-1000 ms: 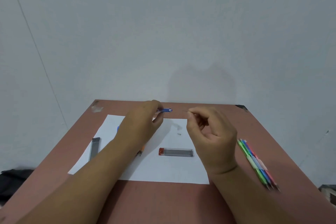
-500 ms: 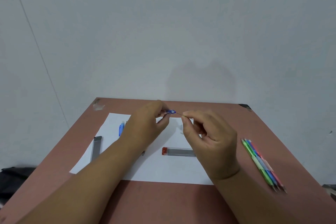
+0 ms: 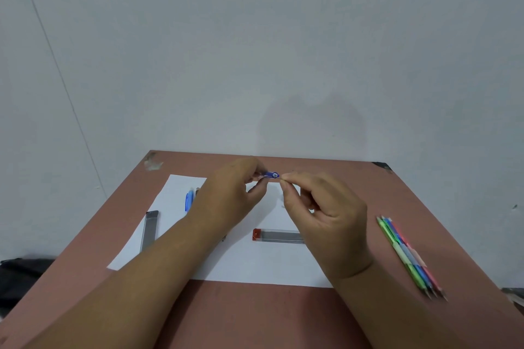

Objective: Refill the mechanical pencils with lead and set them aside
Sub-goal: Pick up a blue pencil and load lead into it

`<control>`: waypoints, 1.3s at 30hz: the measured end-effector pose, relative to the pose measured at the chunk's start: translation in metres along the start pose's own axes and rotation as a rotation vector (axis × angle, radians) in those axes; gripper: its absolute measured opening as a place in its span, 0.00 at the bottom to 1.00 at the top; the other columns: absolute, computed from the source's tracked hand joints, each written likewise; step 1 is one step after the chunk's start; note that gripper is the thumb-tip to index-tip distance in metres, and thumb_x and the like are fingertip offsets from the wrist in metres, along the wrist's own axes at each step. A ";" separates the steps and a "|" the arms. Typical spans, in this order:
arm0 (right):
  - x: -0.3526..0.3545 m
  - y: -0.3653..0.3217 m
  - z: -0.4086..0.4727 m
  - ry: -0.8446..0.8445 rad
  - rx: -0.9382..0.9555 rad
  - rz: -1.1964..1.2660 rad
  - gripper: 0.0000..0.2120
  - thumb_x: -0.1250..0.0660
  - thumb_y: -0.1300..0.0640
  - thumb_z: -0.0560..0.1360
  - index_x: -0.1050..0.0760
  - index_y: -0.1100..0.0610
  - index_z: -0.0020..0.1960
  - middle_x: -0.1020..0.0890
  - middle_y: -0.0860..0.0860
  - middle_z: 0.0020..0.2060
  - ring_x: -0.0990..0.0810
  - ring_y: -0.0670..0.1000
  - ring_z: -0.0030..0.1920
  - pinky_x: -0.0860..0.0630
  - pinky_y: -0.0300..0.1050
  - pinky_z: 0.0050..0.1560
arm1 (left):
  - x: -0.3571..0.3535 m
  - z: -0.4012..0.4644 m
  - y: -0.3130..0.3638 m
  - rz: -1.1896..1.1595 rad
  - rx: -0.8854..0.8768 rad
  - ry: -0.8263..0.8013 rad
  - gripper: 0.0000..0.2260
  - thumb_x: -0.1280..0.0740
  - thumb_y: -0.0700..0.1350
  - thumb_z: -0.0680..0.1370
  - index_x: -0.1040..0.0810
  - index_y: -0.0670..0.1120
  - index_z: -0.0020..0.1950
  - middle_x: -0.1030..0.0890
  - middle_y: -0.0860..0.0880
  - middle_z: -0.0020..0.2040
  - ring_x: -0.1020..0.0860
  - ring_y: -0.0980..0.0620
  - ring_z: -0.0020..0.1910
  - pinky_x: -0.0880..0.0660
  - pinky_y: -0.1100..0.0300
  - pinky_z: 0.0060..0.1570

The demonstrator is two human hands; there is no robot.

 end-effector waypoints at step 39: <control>0.001 0.002 0.002 0.006 -0.039 -0.055 0.03 0.28 0.62 0.76 0.15 0.58 0.46 0.24 0.47 0.31 0.30 0.46 0.32 0.28 0.42 0.36 | 0.001 0.001 0.002 0.125 -0.056 0.025 0.02 0.27 0.45 0.77 0.17 0.50 0.49 0.17 0.55 0.44 0.18 0.50 0.44 0.20 0.48 0.41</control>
Point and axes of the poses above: each hand's wrist, its own z-axis towards the middle knuckle, its own x-axis out of the back of the hand, y = z × x, the point moved 4 cm from there along z, towards the middle knuckle
